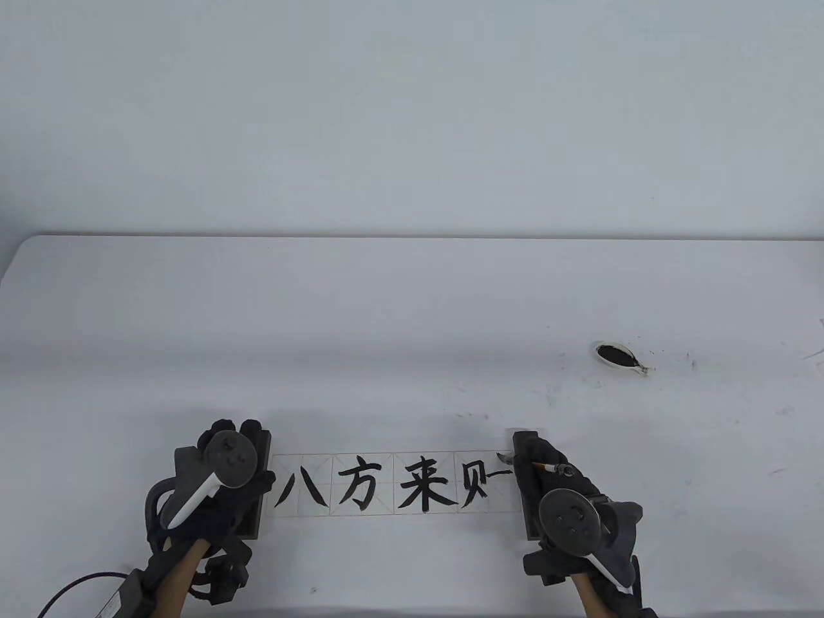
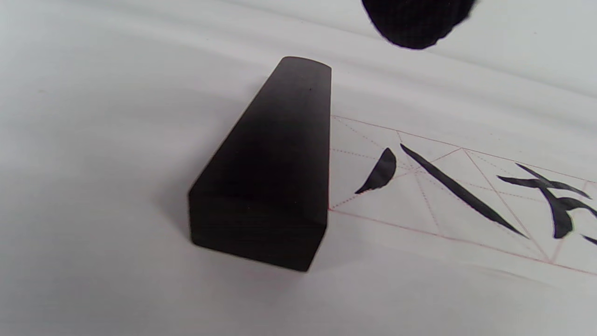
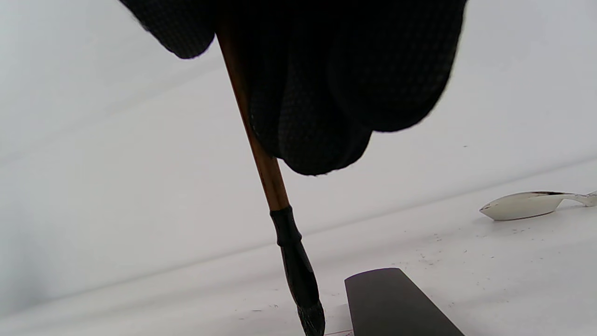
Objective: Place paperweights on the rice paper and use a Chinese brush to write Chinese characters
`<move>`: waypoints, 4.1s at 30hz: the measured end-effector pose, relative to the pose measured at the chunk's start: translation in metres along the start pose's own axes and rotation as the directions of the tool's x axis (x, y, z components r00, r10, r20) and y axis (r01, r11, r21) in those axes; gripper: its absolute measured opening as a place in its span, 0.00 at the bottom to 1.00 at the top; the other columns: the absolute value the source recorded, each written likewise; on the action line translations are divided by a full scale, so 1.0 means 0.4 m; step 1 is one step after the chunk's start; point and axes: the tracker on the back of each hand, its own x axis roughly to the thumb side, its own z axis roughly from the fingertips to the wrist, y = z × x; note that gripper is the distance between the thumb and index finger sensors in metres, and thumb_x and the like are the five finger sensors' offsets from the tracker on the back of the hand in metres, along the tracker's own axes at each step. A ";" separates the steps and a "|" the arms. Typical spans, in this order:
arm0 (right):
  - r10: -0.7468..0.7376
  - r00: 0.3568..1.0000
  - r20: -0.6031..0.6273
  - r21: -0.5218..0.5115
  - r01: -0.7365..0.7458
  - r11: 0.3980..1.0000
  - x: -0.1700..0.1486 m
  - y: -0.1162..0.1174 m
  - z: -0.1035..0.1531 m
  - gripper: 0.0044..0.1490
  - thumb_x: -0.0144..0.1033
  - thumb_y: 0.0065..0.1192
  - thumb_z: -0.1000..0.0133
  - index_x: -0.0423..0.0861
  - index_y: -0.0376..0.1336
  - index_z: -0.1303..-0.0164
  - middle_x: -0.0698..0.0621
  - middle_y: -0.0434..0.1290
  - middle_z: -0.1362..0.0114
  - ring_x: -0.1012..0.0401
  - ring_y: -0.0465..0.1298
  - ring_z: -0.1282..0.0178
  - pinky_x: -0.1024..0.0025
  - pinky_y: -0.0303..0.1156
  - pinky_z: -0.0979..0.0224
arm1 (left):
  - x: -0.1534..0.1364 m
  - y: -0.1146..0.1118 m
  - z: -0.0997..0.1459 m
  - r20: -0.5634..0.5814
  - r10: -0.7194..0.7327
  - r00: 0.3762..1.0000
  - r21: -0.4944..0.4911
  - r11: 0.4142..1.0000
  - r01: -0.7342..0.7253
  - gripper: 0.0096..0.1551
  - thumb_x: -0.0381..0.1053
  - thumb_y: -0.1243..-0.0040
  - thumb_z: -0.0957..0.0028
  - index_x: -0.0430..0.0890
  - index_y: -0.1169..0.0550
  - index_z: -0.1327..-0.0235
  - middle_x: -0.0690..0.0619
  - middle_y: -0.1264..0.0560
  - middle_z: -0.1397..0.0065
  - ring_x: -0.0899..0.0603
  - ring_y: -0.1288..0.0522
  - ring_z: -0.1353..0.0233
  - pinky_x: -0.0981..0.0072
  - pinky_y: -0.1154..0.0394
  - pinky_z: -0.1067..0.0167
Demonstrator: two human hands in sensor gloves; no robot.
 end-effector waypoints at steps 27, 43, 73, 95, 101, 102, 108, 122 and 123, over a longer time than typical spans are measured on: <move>-0.125 0.991 0.041 -0.041 0.126 0.991 0.004 -0.038 0.011 0.25 0.46 0.52 0.39 0.40 0.71 0.49 0.45 0.83 0.56 0.57 0.84 0.64 0.70 0.80 0.62 | 0.002 0.000 -0.001 -0.003 0.002 1.000 -0.005 1.000 -0.002 0.50 0.63 0.54 0.44 0.63 0.64 0.16 0.47 0.67 0.10 0.35 0.64 0.10 0.44 0.66 0.17; -0.031 0.998 0.050 -0.039 0.033 0.999 0.012 -0.028 0.012 0.26 0.45 0.52 0.38 0.39 0.69 0.44 0.43 0.82 0.50 0.55 0.84 0.59 0.67 0.80 0.58 | 0.001 0.000 -0.001 -0.003 0.002 1.000 -0.004 1.000 -0.002 0.50 0.63 0.54 0.43 0.63 0.64 0.16 0.47 0.67 0.10 0.35 0.64 0.10 0.44 0.66 0.17; -0.296 0.955 -0.023 -0.070 0.294 0.953 -0.031 -0.053 0.005 0.27 0.47 0.58 0.41 0.38 0.72 0.49 0.45 0.85 0.58 0.58 0.85 0.66 0.72 0.81 0.64 | 0.001 0.002 0.000 0.008 0.003 1.000 0.006 1.000 -0.003 0.50 0.64 0.54 0.44 0.63 0.64 0.16 0.47 0.67 0.10 0.35 0.64 0.10 0.44 0.66 0.17; -0.142 0.973 0.182 -0.270 0.189 0.944 0.030 -0.269 -0.040 0.29 0.41 0.61 0.42 0.32 0.71 0.44 0.42 0.85 0.59 0.58 0.86 0.67 0.71 0.81 0.65 | -0.004 0.005 0.002 0.012 0.009 1.000 0.039 0.999 -0.010 0.50 0.64 0.54 0.44 0.63 0.64 0.16 0.47 0.67 0.10 0.35 0.64 0.10 0.44 0.66 0.17; 0.010 0.979 0.206 -0.295 0.052 0.954 0.061 -0.311 -0.055 0.28 0.41 0.61 0.42 0.36 0.70 0.40 0.43 0.85 0.57 0.59 0.86 0.65 0.72 0.82 0.64 | -0.006 0.005 0.002 0.011 0.012 1.000 0.040 0.999 -0.013 0.50 0.64 0.54 0.44 0.63 0.64 0.16 0.47 0.67 0.10 0.35 0.64 0.10 0.44 0.66 0.17; 0.028 0.978 0.208 -0.297 0.036 0.954 0.063 -0.314 -0.057 0.28 0.41 0.61 0.42 0.36 0.70 0.40 0.43 0.85 0.57 0.59 0.86 0.65 0.72 0.82 0.64 | -0.007 0.005 0.002 0.011 0.012 1.000 0.040 0.999 -0.012 0.50 0.64 0.54 0.44 0.63 0.64 0.16 0.47 0.67 0.10 0.35 0.64 0.10 0.44 0.66 0.17; 0.137 0.968 0.209 -0.285 -0.074 0.956 0.069 -0.328 -0.075 0.27 0.37 0.62 0.42 0.38 0.68 0.35 0.42 0.85 0.53 0.58 0.86 0.62 0.71 0.82 0.62 | -0.008 0.005 0.002 0.011 0.013 1.000 0.041 0.999 -0.013 0.50 0.63 0.54 0.44 0.63 0.64 0.16 0.47 0.67 0.10 0.35 0.64 0.10 0.44 0.66 0.17; 0.358 0.928 0.104 -0.049 -0.355 0.934 -0.004 -0.304 -0.146 0.40 0.33 0.60 0.40 0.34 0.51 0.20 0.35 0.69 0.27 0.48 0.76 0.31 0.58 0.78 0.39 | -0.008 0.005 0.002 0.011 0.013 1.000 0.041 0.999 -0.013 0.50 0.64 0.54 0.43 0.63 0.64 0.16 0.47 0.67 0.10 0.35 0.64 0.10 0.44 0.66 0.17; 0.376 0.921 0.105 -0.029 -0.375 0.927 -0.011 -0.296 -0.149 0.41 0.33 0.60 0.40 0.33 0.50 0.20 0.34 0.67 0.25 0.47 0.75 0.29 0.57 0.77 0.37 | -0.008 0.005 0.002 0.011 0.013 1.000 0.041 0.999 -0.013 0.50 0.63 0.54 0.43 0.63 0.64 0.16 0.47 0.67 0.10 0.35 0.64 0.10 0.44 0.66 0.17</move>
